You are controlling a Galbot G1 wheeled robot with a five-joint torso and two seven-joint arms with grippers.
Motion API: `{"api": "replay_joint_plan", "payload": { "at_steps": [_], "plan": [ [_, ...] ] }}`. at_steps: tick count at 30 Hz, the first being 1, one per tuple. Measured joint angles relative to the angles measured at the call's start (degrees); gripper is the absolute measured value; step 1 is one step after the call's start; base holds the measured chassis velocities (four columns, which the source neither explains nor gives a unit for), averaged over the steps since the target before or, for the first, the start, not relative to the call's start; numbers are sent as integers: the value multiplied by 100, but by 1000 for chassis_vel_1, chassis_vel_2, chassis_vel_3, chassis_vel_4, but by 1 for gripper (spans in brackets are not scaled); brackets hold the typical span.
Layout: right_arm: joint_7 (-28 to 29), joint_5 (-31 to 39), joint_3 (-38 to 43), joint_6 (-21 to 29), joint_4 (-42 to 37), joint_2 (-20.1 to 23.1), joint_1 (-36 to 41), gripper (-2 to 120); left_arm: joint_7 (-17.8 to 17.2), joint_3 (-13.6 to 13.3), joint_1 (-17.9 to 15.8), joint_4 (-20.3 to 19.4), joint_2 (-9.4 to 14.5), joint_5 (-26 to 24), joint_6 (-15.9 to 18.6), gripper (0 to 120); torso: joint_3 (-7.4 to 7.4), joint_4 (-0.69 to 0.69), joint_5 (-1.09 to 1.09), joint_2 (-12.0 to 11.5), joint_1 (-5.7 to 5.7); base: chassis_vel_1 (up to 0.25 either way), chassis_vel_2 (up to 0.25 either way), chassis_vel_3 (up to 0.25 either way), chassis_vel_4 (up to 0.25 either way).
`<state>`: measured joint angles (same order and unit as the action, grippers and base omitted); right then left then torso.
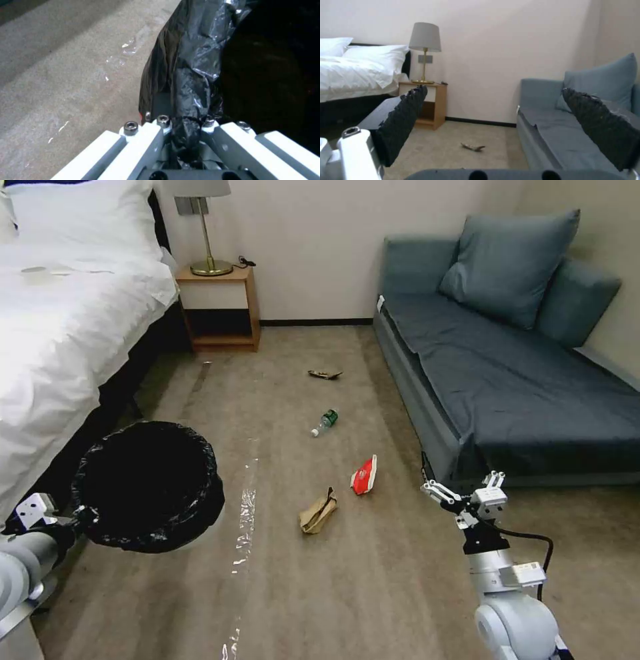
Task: Pick up the trash bin, then pick up the garbage on the floor and place it into the trash bin.
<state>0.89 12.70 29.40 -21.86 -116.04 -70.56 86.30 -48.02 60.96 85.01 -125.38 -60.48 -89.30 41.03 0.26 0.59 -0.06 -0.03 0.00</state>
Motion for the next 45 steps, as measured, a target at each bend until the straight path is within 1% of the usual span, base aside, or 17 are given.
{"api": "replay_joint_plan", "payload": {
  "at_steps": [19, 45],
  "plan": [
    [-73, 18, -44, -24, 8, 6, 7, 100, -38, -23, 18, -90, -20, 10, -19, 1, 0, 1, 0, 0, 0, -54, 45, 47, -49],
    [-131, -24, -99, -35, 63, -10, -5, 100, -42, -63, -2, -21, -12, 39, -39, 1, 0, 1, 0, 0, 0, -66, 68, 64, -63]
  ]
}}
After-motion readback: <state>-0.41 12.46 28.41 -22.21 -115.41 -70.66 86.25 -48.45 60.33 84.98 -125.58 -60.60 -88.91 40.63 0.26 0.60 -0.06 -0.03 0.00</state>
